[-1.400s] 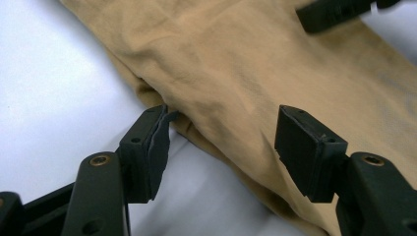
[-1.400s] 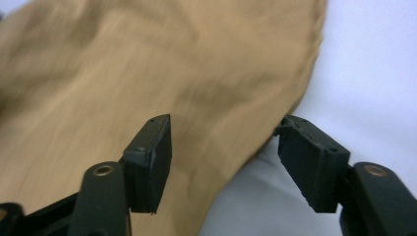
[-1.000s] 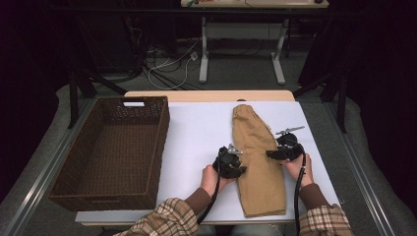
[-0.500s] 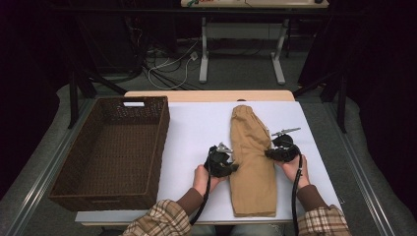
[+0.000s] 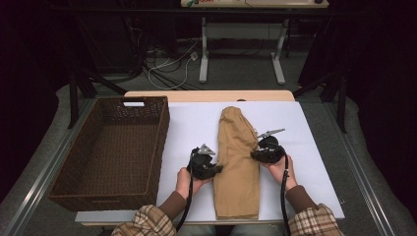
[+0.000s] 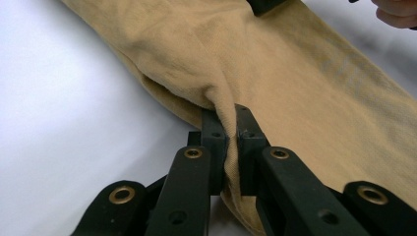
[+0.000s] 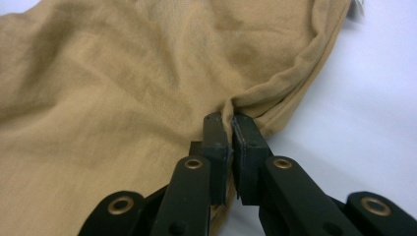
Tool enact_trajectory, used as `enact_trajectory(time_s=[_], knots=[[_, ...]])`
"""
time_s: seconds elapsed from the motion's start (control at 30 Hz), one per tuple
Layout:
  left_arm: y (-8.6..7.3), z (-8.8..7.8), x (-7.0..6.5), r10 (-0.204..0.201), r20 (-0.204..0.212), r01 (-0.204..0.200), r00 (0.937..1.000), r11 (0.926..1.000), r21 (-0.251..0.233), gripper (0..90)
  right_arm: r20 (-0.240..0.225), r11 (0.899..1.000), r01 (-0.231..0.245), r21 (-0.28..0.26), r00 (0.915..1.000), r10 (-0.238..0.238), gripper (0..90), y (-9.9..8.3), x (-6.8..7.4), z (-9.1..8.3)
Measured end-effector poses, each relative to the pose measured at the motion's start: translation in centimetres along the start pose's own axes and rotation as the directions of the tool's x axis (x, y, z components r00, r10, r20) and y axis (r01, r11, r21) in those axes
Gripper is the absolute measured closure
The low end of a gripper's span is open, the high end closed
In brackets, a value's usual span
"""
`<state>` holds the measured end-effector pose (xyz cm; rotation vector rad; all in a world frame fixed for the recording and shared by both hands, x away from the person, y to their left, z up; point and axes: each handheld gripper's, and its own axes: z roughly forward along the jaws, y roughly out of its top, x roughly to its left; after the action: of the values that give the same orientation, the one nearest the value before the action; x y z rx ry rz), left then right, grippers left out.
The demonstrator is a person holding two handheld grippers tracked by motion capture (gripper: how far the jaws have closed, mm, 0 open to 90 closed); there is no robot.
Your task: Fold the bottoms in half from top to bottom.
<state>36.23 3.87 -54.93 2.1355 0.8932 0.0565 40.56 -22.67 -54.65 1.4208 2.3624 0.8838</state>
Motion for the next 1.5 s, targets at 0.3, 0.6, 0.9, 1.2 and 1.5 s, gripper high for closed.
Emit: enact_trajectory(time_s=[0.3,0.6,0.9,1.2,1.5], knots=[[-1.0,-0.9,0.8,-0.008,-0.031,0.008,0.9995,0.9999,-0.008,85.6,-0.015,1.0,0.017,-0.01,0.9997,-0.017,85.1,0.8,1.2,1.0],[-0.9,-0.4,0.3,0.045,-0.052,-0.045,0.9976,0.999,0.003,82.5,-0.005,0.999,0.047,0.0,0.9989,-0.047,80.3,0.3,0.6,0.4],[0.1,-1.9,-0.8,0.111,-0.104,-0.116,0.9883,0.9925,-0.04,37.9,-0.001,0.998,0.061,-0.026,0.9982,-0.061,46.0,-0.3,-0.3,-0.2],[0.1,-1.4,-2.6,0.183,-0.047,-0.186,0.9819,0.9807,-0.059,16.2,-0.017,0.995,0.083,-0.058,0.9963,-0.084,16.3,-0.1,-0.6,-0.9],[-0.2,-0.3,-3.1,0.205,-0.012,-0.205,0.9787,0.9777,-0.045,8.6,-0.029,0.994,0.088,-0.067,0.9955,-0.09,12.2,0.8,-0.6,-0.6]])
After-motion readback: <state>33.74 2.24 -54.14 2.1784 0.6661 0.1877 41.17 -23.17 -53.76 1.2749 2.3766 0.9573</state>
